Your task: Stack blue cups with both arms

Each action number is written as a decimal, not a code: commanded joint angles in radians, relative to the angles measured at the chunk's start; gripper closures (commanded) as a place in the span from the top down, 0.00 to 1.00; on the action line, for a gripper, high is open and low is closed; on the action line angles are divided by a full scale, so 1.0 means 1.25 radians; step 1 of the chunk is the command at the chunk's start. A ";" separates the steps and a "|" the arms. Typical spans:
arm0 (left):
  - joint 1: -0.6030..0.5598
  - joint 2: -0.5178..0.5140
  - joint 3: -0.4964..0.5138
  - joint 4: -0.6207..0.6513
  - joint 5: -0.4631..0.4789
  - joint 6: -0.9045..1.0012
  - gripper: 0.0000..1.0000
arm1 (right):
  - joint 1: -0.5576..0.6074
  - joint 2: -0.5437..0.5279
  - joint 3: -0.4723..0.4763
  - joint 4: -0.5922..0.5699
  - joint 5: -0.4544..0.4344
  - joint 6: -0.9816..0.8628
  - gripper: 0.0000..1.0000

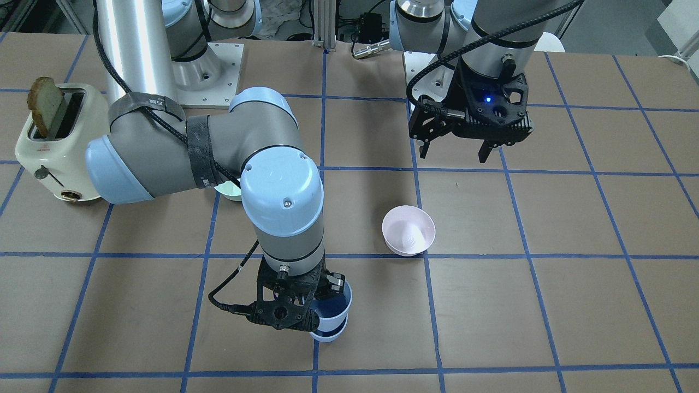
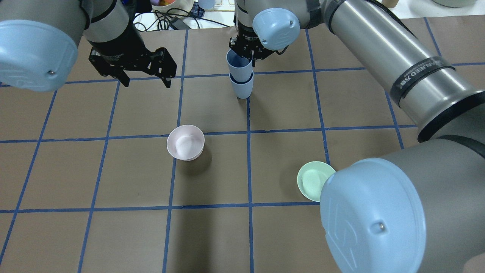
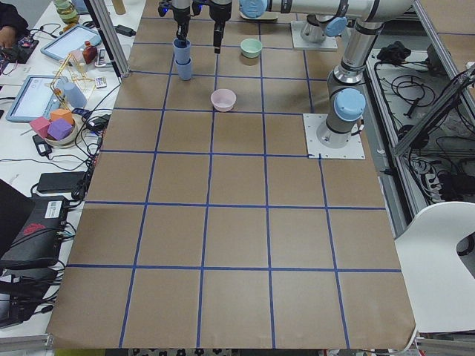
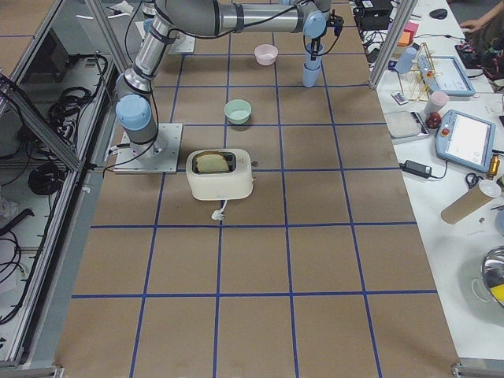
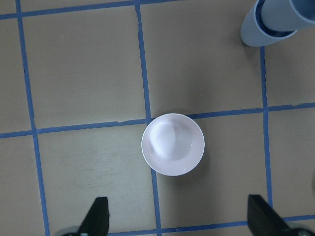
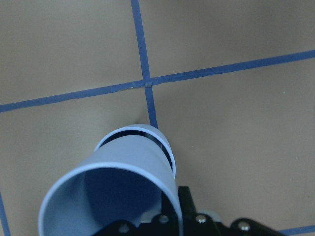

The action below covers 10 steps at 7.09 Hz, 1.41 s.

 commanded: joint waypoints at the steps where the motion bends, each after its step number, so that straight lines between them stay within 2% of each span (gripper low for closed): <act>1: 0.003 0.001 0.000 0.000 0.001 0.000 1.00 | -0.005 0.011 0.000 -0.020 0.009 -0.002 0.54; 2: 0.002 0.001 0.000 -0.001 -0.001 0.000 1.00 | -0.005 0.012 0.004 -0.021 0.005 -0.004 0.74; 3: 0.002 0.001 0.000 0.000 -0.001 0.000 1.00 | -0.010 0.009 -0.003 -0.023 0.007 -0.012 0.87; 4: 0.002 0.001 0.000 0.001 -0.001 0.000 1.00 | -0.029 0.005 -0.030 -0.017 -0.001 -0.045 0.88; 5: 0.002 0.002 0.000 -0.001 -0.001 0.000 1.00 | -0.064 0.004 -0.062 0.003 -0.006 -0.072 0.98; 7: 0.002 0.005 0.000 0.001 -0.001 0.000 1.00 | -0.129 -0.045 -0.049 0.081 -0.070 -0.259 0.95; 8: 0.002 0.005 0.000 0.001 -0.001 0.000 1.00 | -0.150 -0.095 -0.033 0.166 -0.070 -0.316 0.95; 9: 0.002 0.005 0.000 0.001 -0.001 0.000 1.00 | -0.172 -0.168 0.007 0.243 -0.069 -0.367 0.95; 10: 0.005 0.002 0.000 0.002 -0.002 0.000 1.00 | -0.185 -0.248 0.082 0.250 -0.066 -0.371 0.94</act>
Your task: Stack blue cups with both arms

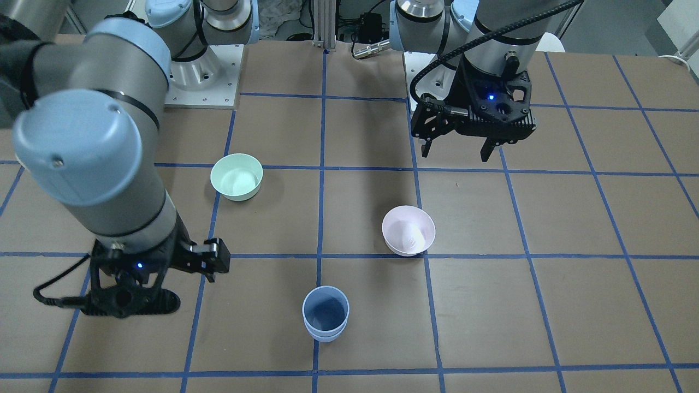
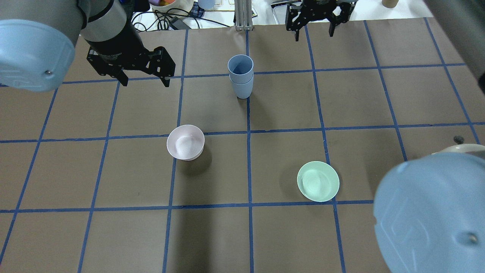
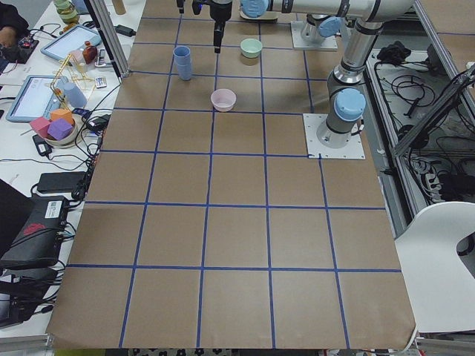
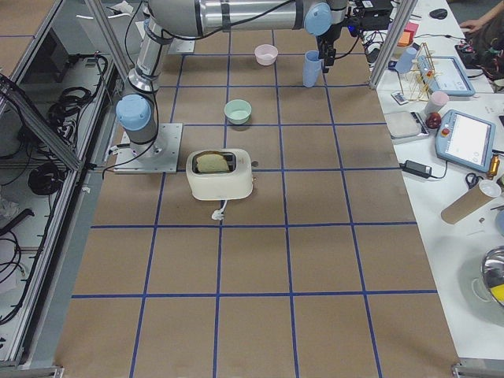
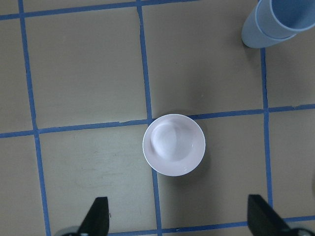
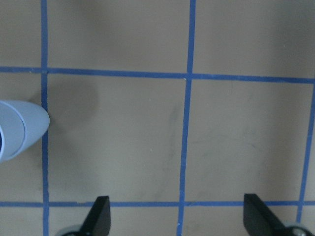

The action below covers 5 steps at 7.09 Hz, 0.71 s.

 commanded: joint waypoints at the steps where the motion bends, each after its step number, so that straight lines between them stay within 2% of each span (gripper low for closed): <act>1: 0.002 -0.001 0.001 0.000 -0.001 0.000 1.00 | -0.022 -0.177 0.185 0.010 0.006 -0.033 0.94; 2: 0.002 -0.002 0.001 0.000 -0.001 0.000 1.00 | -0.022 -0.241 0.281 -0.085 0.006 -0.033 1.00; 3: 0.002 -0.001 0.001 0.000 -0.001 -0.001 1.00 | -0.021 -0.285 0.346 -0.104 0.006 -0.033 1.00; 4: 0.002 -0.001 0.001 -0.002 -0.001 0.000 1.00 | -0.021 -0.322 0.385 -0.128 0.029 -0.033 1.00; 5: 0.002 -0.002 0.002 -0.003 -0.002 -0.001 1.00 | -0.022 -0.326 0.382 -0.153 0.070 -0.064 1.00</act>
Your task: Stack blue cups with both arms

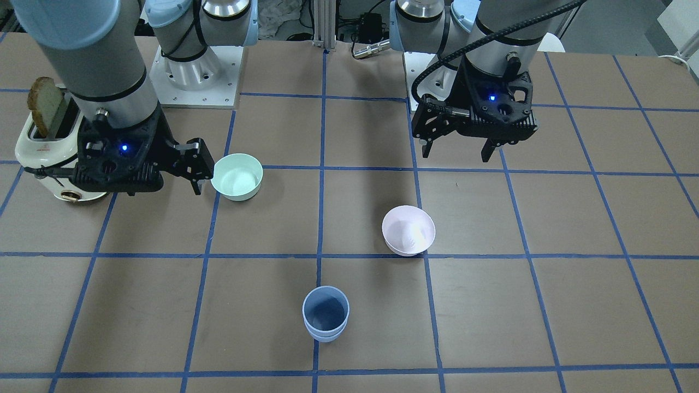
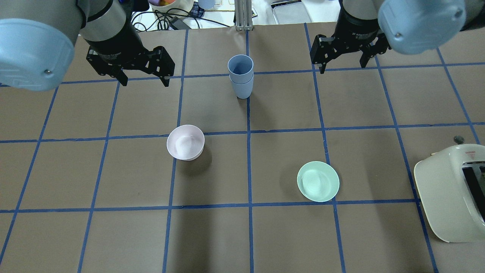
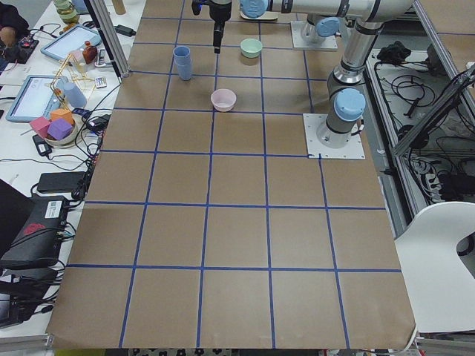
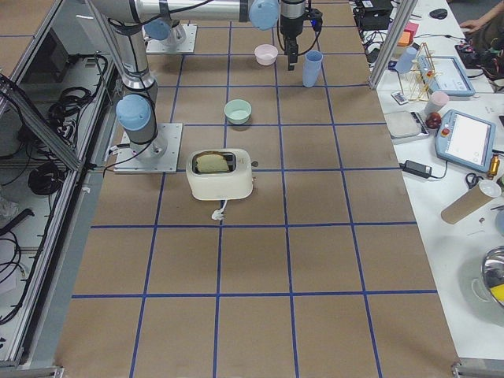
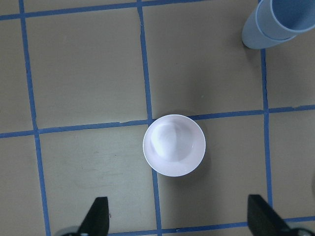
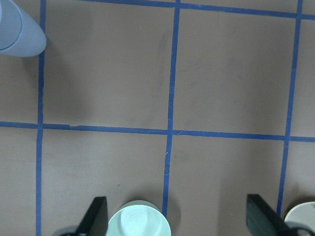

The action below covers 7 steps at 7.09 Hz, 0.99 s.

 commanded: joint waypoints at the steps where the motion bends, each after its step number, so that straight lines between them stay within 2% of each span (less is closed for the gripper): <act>1: 0.000 -0.002 0.001 -0.006 -0.001 -0.001 1.00 | -0.001 -0.027 0.019 -0.033 0.061 -0.042 1.00; 3: 0.000 -0.001 0.001 -0.006 -0.002 -0.001 1.00 | -0.001 -0.037 0.011 -0.024 0.056 -0.044 1.00; 5: 0.000 0.000 0.000 -0.006 0.000 -0.001 1.00 | -0.001 -0.016 -0.045 0.041 0.057 -0.045 1.00; 7: 0.000 0.000 0.000 -0.006 0.000 0.001 1.00 | -0.003 -0.013 -0.044 0.041 0.057 -0.045 1.00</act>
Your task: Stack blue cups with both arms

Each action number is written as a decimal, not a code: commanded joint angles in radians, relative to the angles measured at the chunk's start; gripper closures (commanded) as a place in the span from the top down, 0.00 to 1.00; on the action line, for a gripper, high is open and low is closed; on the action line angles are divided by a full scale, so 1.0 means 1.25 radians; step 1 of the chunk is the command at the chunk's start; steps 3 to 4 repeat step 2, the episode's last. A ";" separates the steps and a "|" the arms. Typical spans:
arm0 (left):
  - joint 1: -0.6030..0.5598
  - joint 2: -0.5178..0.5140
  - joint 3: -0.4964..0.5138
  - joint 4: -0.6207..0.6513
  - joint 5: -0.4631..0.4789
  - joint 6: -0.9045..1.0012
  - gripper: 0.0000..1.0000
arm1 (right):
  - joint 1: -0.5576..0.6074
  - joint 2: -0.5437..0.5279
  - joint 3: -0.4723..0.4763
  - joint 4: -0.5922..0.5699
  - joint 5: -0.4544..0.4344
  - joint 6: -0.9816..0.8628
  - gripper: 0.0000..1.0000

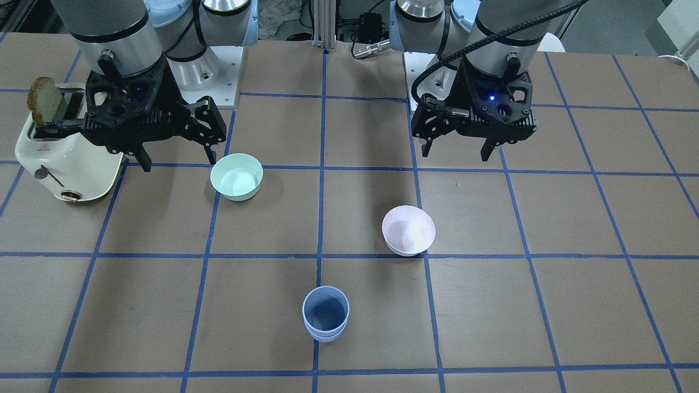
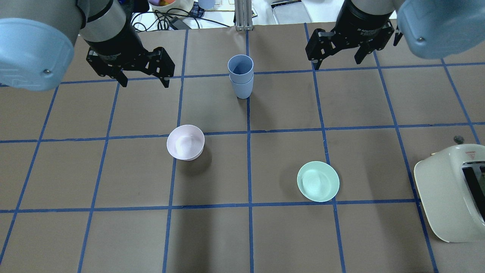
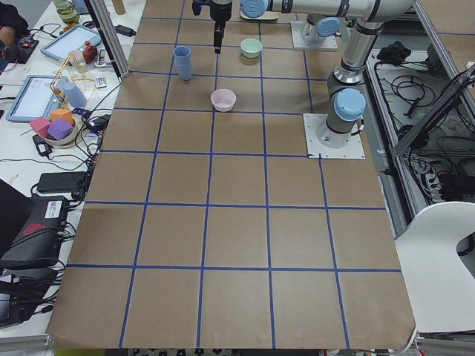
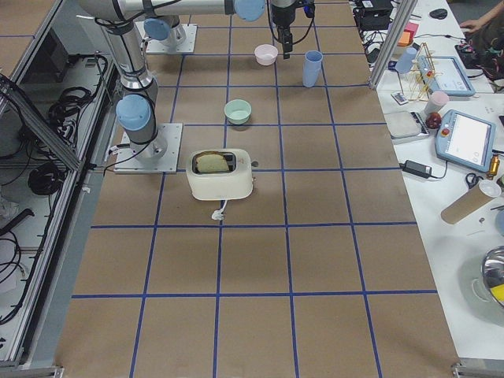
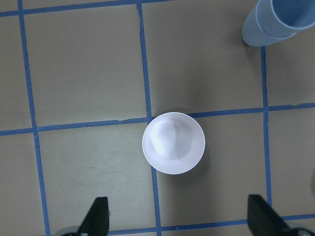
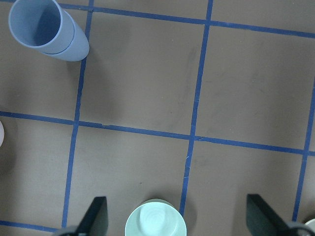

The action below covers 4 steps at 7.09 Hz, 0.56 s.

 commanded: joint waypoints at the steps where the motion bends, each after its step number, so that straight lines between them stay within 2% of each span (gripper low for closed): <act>1: 0.000 0.000 0.000 0.000 0.000 0.000 1.00 | -0.001 0.001 -0.003 0.005 -0.003 0.000 1.00; 4: 0.000 0.000 0.000 0.000 0.000 0.000 1.00 | -0.001 0.002 0.003 0.003 -0.003 0.000 1.00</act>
